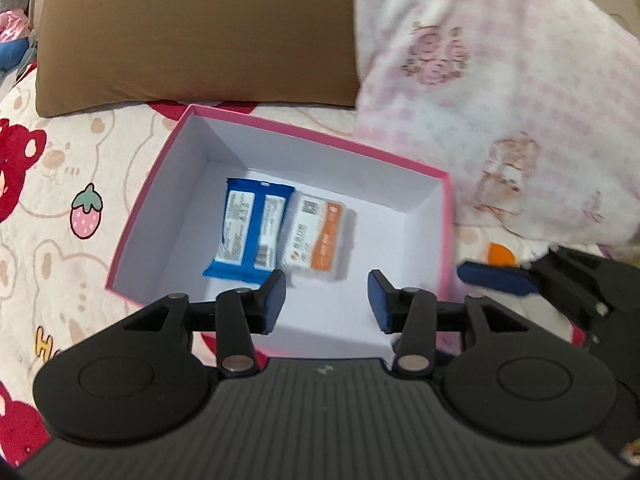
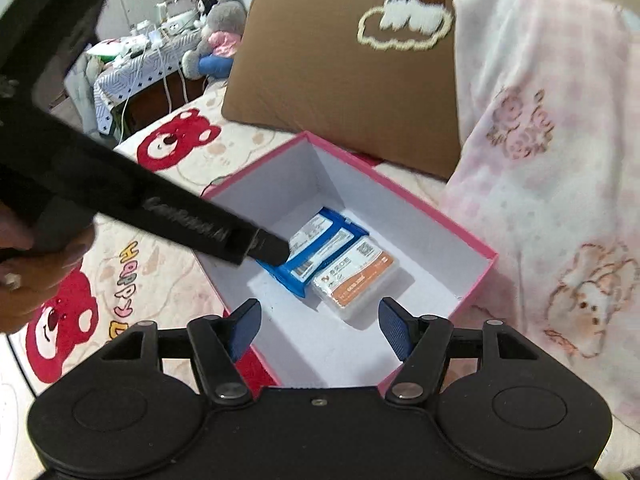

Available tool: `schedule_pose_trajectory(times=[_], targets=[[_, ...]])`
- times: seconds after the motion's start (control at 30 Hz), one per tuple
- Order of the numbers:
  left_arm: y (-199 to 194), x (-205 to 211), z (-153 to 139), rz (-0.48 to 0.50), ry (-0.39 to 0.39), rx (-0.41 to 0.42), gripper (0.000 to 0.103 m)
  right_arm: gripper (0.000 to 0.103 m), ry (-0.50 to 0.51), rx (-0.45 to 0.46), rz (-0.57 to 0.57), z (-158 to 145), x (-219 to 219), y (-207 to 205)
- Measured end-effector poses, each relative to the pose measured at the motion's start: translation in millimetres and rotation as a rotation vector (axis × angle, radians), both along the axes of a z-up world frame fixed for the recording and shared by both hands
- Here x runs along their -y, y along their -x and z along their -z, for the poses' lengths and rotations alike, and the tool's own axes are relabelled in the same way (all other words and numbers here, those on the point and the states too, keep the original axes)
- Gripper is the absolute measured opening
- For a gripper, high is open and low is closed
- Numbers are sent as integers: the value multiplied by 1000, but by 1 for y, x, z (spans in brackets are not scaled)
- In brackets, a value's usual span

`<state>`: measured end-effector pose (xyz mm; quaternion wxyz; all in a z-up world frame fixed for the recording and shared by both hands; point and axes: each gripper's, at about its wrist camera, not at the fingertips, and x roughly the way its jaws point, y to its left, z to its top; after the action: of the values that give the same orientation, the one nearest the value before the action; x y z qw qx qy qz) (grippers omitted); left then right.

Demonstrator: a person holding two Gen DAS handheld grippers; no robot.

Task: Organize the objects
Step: 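Withdraw the left tool and move it toward the green yarn ball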

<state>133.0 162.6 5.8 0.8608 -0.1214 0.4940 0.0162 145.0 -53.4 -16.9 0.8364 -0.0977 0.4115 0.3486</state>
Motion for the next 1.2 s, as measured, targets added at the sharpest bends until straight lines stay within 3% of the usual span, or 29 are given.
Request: schedule_pose_trajectory(times=[0.23,0.37,0.47,0.5,0.87,1.2], targets=[[45,21,-48,106,9,46,55,76,15,21,17,-36,14,32],[69,30,-68,142,-37,64,58,80,33,35,16,-54,26,54],[83,36,-77,153,-43,56,62,84,36,38,16,-62,35,66],[87,39,-79,167,-40,58,64,90,40,37,14,-65,39,71],[120,78,-86,220,6,42,81,91,29,19,63,-83,93,112],[135,111,-83,257,26,2,83,91,72,21,70,-84,133,140]])
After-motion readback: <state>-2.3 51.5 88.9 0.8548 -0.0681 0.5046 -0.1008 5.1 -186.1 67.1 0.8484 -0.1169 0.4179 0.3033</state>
